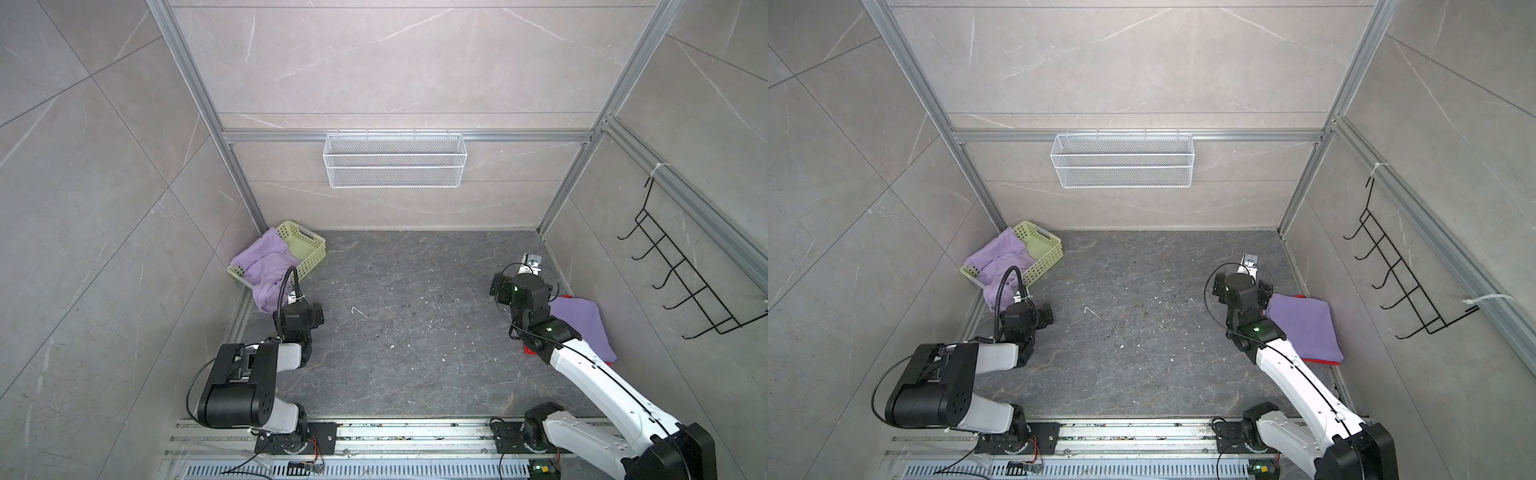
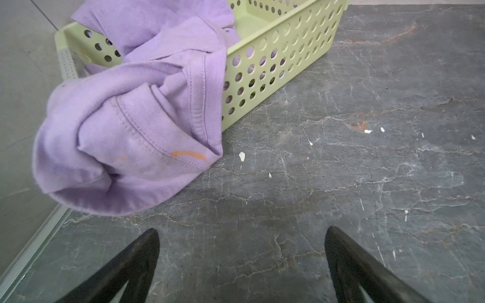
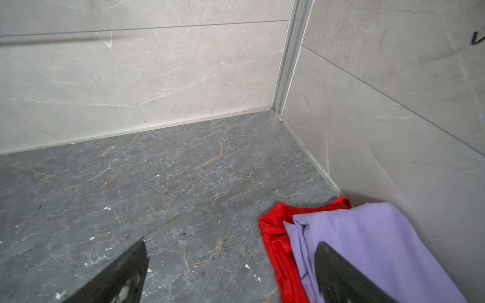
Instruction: Fold and stack the t-shirts
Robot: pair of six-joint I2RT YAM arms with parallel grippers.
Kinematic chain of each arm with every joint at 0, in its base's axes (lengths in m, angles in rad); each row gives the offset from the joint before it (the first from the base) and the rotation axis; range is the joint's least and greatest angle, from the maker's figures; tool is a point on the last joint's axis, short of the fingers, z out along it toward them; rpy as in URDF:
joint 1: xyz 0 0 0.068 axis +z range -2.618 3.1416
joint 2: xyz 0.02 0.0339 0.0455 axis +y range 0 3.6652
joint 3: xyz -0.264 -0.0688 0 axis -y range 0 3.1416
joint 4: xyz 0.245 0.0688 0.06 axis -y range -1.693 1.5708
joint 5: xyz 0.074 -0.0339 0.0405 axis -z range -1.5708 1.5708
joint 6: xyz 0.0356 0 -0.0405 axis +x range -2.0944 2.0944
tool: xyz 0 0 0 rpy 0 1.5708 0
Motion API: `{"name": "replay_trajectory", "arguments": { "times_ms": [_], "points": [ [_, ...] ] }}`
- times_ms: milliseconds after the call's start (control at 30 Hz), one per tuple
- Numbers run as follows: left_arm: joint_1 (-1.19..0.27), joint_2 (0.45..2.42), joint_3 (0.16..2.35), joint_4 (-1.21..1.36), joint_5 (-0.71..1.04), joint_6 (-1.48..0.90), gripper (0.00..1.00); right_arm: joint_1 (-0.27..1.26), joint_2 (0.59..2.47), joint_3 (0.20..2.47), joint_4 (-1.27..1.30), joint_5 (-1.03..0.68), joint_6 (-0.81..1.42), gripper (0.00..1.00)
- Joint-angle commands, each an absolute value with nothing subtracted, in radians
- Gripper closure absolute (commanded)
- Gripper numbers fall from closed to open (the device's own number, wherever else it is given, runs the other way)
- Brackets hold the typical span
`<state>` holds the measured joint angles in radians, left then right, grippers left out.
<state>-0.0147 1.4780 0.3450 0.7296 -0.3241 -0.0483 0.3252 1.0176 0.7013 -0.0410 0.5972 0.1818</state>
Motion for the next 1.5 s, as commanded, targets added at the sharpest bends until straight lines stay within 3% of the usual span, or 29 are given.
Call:
{"name": "replay_trajectory", "arguments": {
  "times_ms": [0,67,267,533,600,800,867,933,1000,1467],
  "points": [
    [0.032,1.528,0.324,0.974,-0.25,-0.048,0.0,0.316,1.027,0.635,0.068,0.637,0.061,0.01],
    [0.034,1.492,0.35,0.846,-0.24,-0.07,0.0,0.296,1.058,0.583,0.138,0.632,0.066,0.01],
    [0.034,1.496,0.345,0.868,-0.244,-0.064,0.0,0.196,1.16,0.437,0.417,0.537,0.107,0.01],
    [0.034,1.499,0.347,0.866,-0.251,-0.062,0.0,0.184,1.44,0.342,0.876,0.526,0.062,0.0],
    [0.034,1.499,0.347,0.868,-0.251,-0.061,0.0,0.184,1.411,0.355,0.778,0.461,0.074,0.01],
    [0.033,1.499,0.346,0.866,-0.252,-0.06,0.0,0.164,1.486,0.368,0.831,0.284,0.021,0.0],
    [0.033,1.499,0.346,0.866,-0.251,-0.061,0.0,0.15,1.548,0.332,0.996,0.278,0.006,0.0],
    [0.032,1.499,0.347,0.866,-0.25,-0.061,0.0,0.149,1.505,0.355,0.86,0.268,0.029,0.0],
    [0.032,1.499,0.348,0.865,-0.252,-0.061,0.0,0.15,1.537,0.341,0.948,0.27,0.02,0.0],
    [0.034,1.499,0.347,0.866,-0.25,-0.063,0.0,0.13,1.518,0.346,0.905,0.244,0.029,0.01]
  ]
}}
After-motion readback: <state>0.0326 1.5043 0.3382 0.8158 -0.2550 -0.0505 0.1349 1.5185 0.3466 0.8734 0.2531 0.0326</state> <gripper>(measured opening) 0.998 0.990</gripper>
